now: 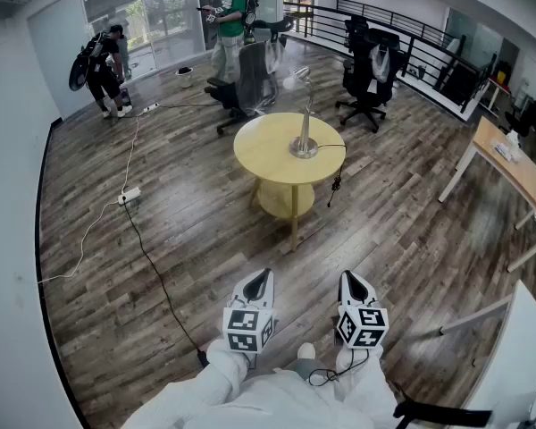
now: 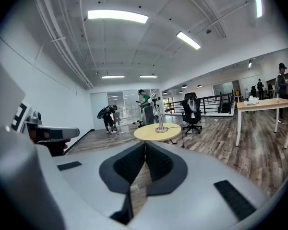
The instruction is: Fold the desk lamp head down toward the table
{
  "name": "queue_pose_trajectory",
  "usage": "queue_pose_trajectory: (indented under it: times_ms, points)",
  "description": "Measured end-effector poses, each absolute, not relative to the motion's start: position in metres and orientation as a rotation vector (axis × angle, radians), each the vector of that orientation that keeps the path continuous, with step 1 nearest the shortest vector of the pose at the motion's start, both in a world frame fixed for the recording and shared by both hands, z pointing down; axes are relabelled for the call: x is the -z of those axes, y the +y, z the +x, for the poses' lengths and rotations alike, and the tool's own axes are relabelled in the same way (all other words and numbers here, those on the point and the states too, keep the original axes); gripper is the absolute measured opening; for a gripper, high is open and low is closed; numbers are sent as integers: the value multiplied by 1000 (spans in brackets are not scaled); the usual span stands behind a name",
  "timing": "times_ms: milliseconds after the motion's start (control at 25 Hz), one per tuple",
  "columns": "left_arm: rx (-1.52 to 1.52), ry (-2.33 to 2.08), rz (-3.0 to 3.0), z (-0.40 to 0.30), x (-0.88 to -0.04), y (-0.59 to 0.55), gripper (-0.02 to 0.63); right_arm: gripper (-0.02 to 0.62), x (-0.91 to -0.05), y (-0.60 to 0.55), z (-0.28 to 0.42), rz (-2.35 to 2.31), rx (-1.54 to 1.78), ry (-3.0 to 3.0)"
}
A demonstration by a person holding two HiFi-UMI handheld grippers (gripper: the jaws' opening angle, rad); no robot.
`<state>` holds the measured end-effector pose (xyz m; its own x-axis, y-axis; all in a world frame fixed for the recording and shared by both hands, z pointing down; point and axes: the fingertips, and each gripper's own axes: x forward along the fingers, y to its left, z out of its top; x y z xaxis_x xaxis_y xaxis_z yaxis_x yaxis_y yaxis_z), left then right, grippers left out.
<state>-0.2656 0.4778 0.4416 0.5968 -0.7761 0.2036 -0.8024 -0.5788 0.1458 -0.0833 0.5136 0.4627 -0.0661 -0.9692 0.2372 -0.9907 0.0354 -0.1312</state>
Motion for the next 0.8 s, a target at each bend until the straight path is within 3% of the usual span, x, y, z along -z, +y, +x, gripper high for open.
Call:
queue_pose_trajectory:
  times_ms: [800]
  points:
    - [-254,-1288,2595,-243,-471,438,2,12,-480,451,-65,2063,-436,-2249]
